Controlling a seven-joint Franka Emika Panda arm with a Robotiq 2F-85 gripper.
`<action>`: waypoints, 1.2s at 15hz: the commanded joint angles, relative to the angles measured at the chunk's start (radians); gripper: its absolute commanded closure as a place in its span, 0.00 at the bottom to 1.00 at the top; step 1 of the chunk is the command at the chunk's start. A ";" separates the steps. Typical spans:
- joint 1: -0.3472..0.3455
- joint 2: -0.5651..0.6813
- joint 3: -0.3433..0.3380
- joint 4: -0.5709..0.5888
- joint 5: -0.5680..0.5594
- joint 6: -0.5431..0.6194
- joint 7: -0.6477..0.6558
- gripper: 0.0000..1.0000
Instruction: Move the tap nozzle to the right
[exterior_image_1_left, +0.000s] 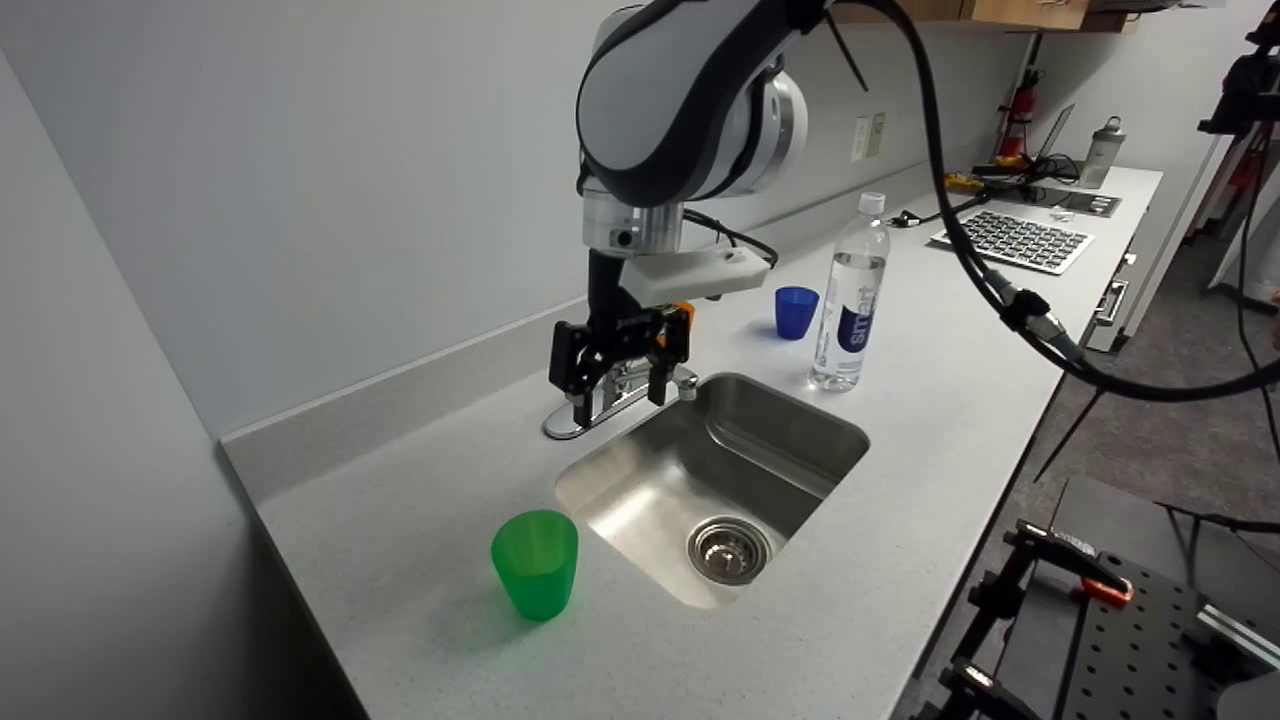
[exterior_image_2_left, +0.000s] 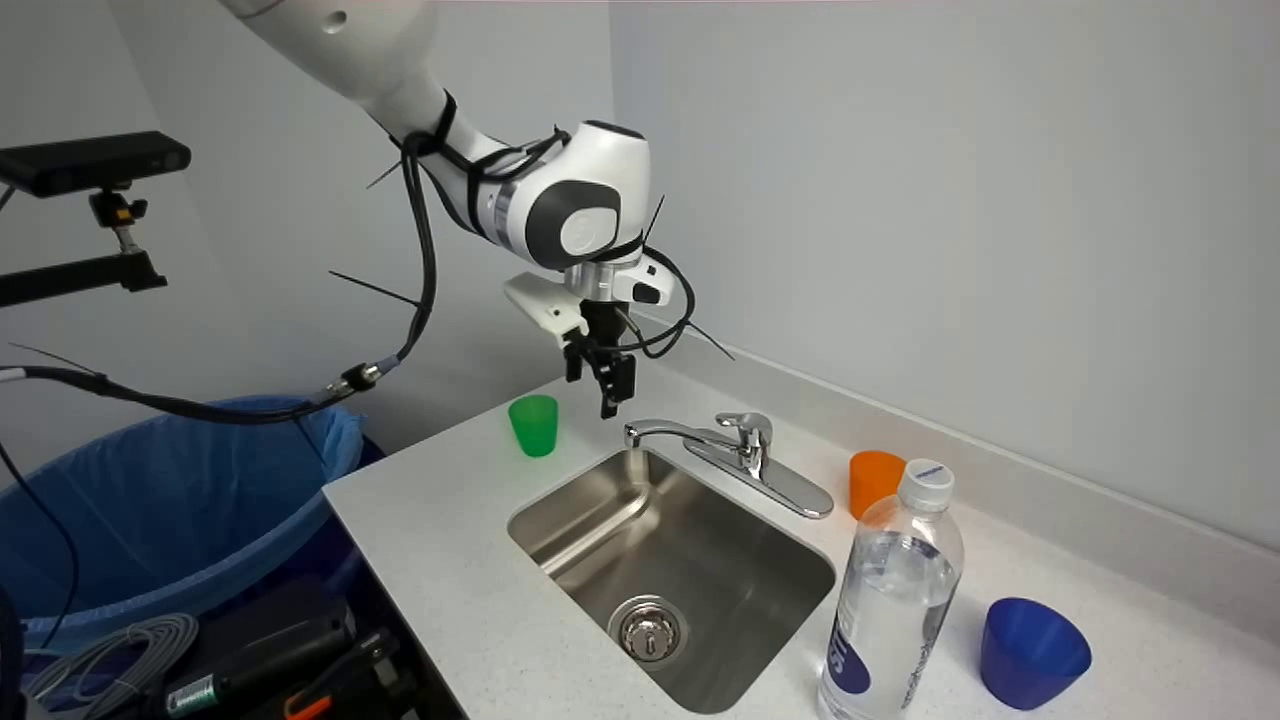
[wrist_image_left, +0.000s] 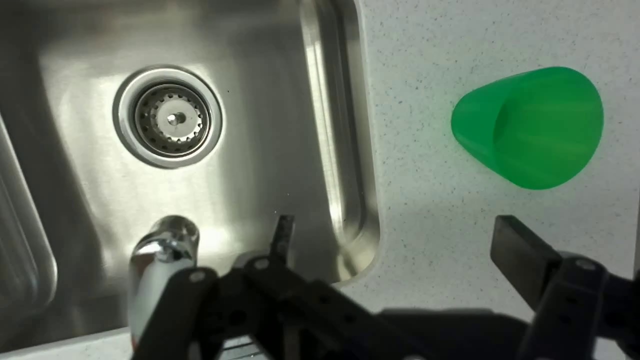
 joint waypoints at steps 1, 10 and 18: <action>0.025 0.043 -0.009 0.026 -0.040 0.035 0.068 0.00; 0.014 0.044 -0.019 0.031 -0.027 0.046 0.096 0.73; -0.007 0.034 -0.054 0.027 -0.024 0.050 0.111 1.00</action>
